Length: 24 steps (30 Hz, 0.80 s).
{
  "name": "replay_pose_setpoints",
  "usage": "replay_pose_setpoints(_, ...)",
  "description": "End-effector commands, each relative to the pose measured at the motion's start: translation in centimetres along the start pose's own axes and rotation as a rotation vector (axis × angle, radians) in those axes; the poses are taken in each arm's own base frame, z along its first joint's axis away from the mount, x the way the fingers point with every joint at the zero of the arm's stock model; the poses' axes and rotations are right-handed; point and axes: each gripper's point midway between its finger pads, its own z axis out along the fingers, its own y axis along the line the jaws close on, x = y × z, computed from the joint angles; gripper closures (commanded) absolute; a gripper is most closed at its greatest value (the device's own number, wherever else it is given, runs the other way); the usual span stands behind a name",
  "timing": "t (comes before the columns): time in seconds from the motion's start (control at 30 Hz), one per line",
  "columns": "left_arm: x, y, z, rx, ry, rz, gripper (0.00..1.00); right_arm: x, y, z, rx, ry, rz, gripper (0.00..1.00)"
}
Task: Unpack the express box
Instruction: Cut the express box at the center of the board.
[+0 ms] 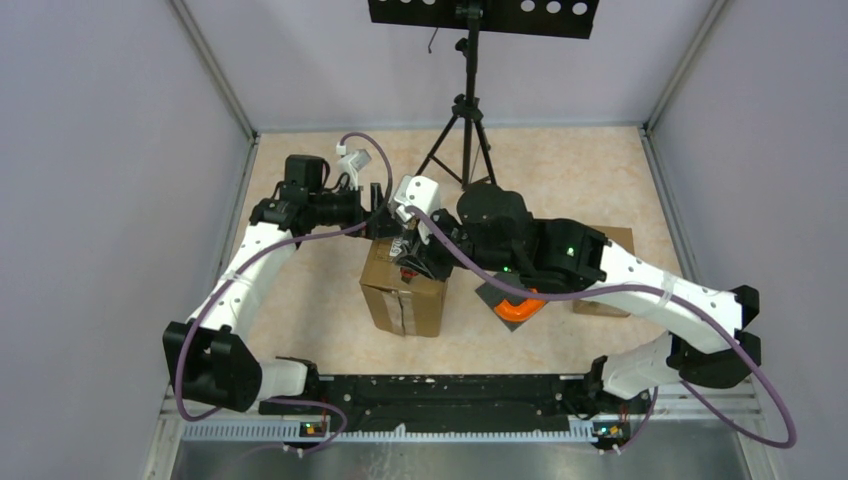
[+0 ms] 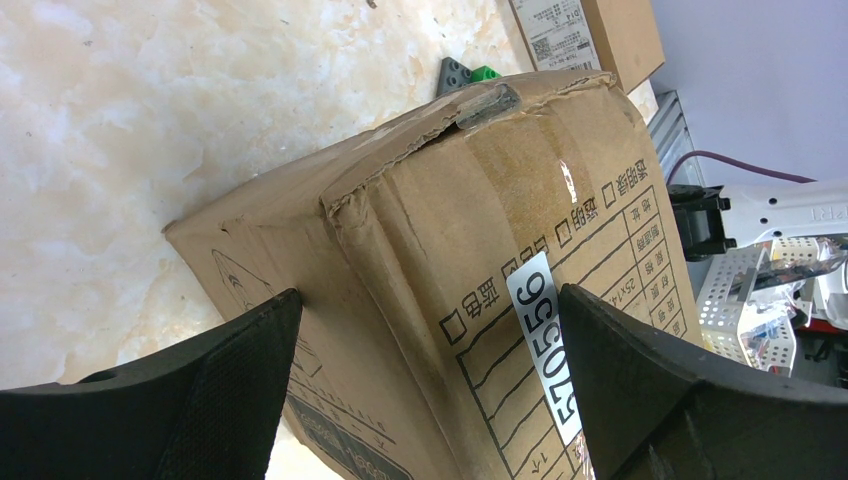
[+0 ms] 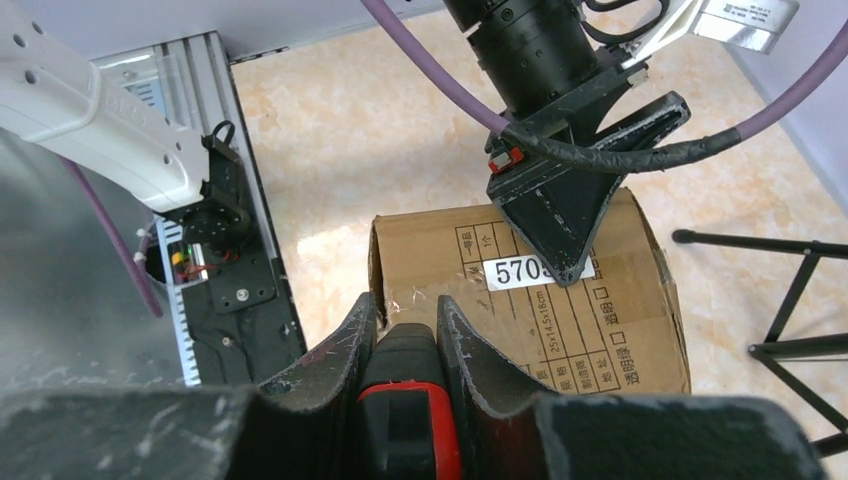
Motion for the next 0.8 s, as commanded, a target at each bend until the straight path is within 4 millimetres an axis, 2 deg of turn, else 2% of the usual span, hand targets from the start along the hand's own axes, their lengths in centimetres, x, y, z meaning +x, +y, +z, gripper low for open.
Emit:
replay_pose_setpoints(0.0, 1.2, 1.4, 0.3, -0.041, 0.052, 0.012, 0.02, -3.2, -0.1, -1.8, -0.059, -0.115, 0.067, 1.0)
replay_pose_setpoints(0.27, 0.6, 0.7, 0.2, -0.014, 0.044, 0.018, 0.02, -2.5, -0.1, -1.2, -0.073, -0.103, 0.099, 1.0)
replay_pose_setpoints(0.53, -1.1, -1.2, -0.1, 0.053, 0.004, 0.025, 0.02, -2.1, -0.4, -1.0, -0.061, -0.097, 0.105, 1.0)
replay_pose_setpoints(0.77, -1.4, -1.5, -0.3, 0.055, -0.001, 0.03, 0.02, -1.7, -0.9, -0.6, -0.05, -0.098, 0.111, 1.0)
